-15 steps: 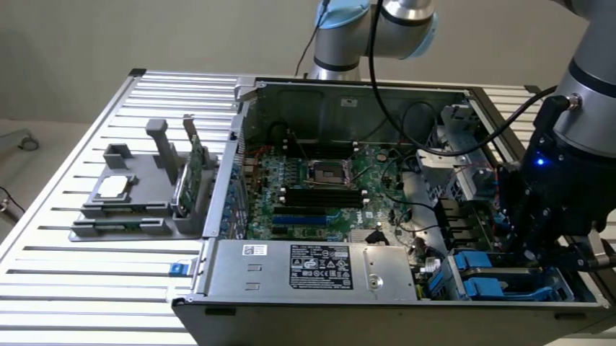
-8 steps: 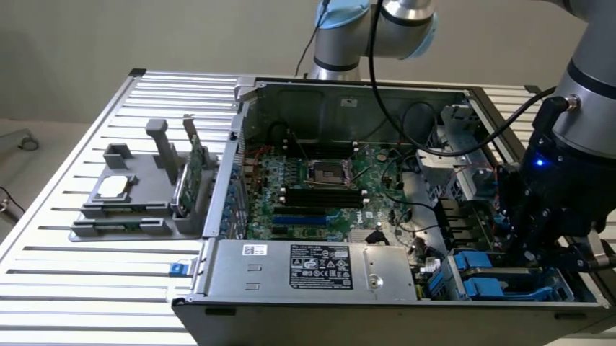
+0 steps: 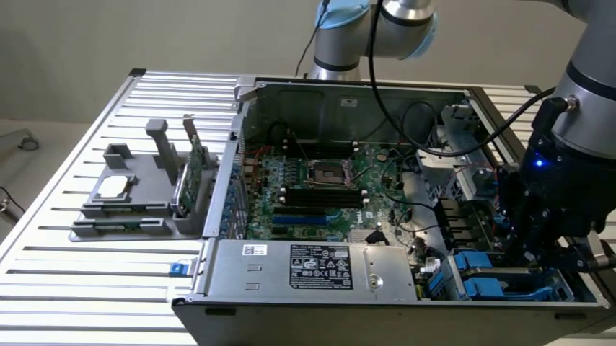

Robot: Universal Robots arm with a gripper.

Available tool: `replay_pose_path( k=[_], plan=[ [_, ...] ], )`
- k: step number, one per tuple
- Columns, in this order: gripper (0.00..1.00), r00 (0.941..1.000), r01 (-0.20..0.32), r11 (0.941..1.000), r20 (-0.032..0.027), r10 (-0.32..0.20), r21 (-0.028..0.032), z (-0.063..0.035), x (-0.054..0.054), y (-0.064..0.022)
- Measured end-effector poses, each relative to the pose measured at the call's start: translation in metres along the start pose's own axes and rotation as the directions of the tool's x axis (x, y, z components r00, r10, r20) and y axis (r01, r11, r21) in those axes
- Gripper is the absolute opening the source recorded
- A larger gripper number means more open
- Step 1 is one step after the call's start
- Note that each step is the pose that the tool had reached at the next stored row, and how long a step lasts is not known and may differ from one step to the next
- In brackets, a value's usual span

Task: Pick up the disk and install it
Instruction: 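Insert the first disk wire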

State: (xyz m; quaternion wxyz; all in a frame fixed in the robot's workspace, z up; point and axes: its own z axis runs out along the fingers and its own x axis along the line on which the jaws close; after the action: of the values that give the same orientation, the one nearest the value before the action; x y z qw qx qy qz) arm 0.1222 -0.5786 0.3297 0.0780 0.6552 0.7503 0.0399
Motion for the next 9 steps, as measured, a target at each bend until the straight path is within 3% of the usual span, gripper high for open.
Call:
replay_pose_path(
  k=[9],
  plan=[
    [0.18, 1.0000, 0.000, 1.0000, 0.0000, 0.000, 0.0000, 0.0006, 0.0004, -0.0001]
  ],
)
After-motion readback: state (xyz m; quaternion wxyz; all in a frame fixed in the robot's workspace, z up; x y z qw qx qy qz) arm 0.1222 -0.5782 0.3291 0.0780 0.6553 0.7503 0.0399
